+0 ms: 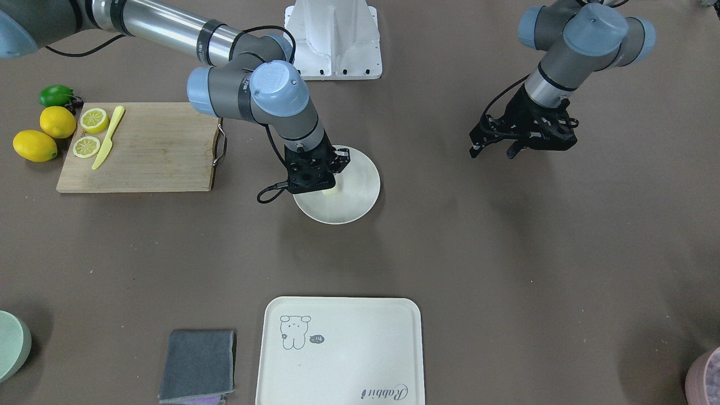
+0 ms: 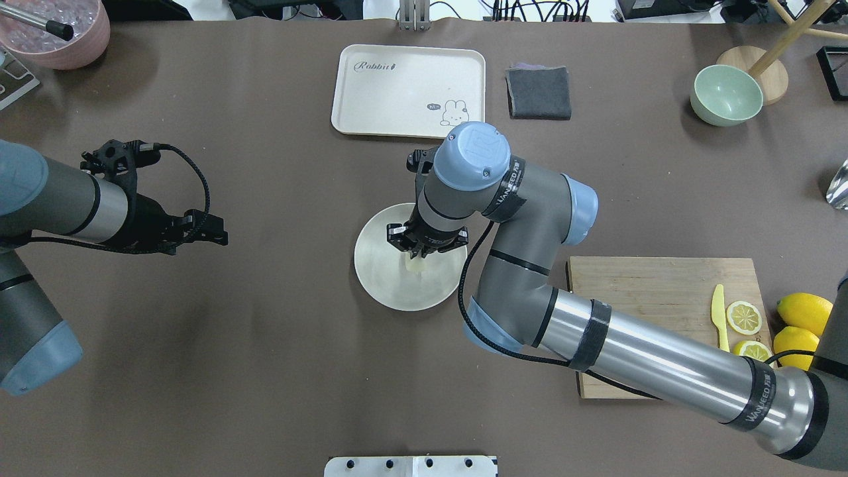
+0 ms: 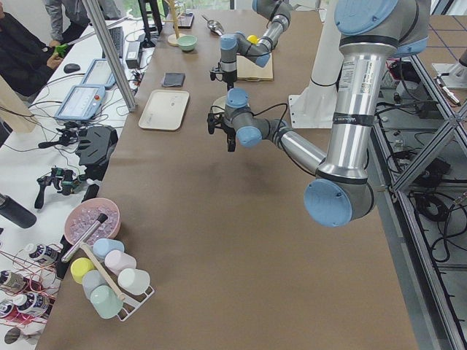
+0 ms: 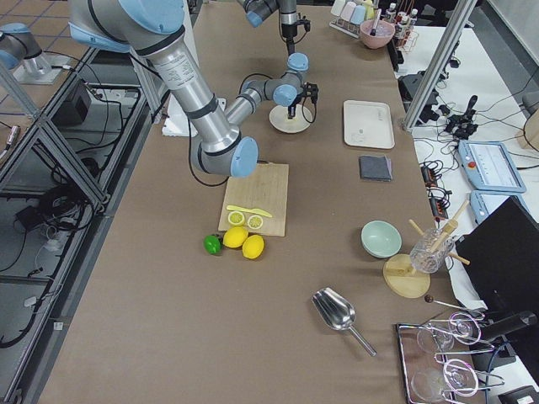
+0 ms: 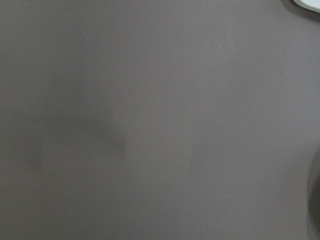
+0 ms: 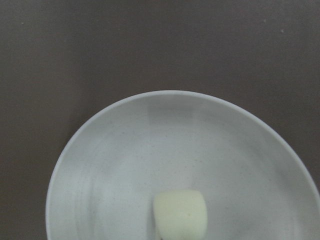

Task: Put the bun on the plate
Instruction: 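Lower the bun onto the white plate and open the right gripper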

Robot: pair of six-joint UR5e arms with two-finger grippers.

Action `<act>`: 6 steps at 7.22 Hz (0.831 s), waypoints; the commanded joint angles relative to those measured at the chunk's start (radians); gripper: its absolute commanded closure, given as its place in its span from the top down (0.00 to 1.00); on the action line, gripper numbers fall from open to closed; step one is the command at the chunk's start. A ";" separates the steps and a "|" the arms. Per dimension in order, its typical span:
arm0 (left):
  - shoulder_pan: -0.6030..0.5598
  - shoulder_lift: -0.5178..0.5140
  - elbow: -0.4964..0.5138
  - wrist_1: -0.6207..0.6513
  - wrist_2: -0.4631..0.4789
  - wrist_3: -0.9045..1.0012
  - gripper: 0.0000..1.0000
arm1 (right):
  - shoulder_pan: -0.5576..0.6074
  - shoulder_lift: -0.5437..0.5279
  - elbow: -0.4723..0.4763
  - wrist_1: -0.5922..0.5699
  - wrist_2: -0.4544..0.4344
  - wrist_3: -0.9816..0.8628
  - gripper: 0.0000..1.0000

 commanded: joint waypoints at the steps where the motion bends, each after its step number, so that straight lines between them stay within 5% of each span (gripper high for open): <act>1: 0.000 0.002 0.000 0.000 -0.002 0.002 0.98 | -0.025 0.017 -0.030 0.024 -0.043 0.028 0.28; 2: 0.000 0.000 0.000 0.000 0.000 0.002 0.98 | -0.041 0.020 -0.030 0.002 -0.066 0.029 0.53; 3: 0.000 0.000 0.000 0.000 -0.002 0.002 0.98 | -0.052 0.028 -0.030 -0.014 -0.093 0.029 0.95; 6: -0.005 0.000 -0.001 0.001 -0.014 0.002 0.98 | -0.049 0.028 0.005 -0.054 -0.091 0.014 1.00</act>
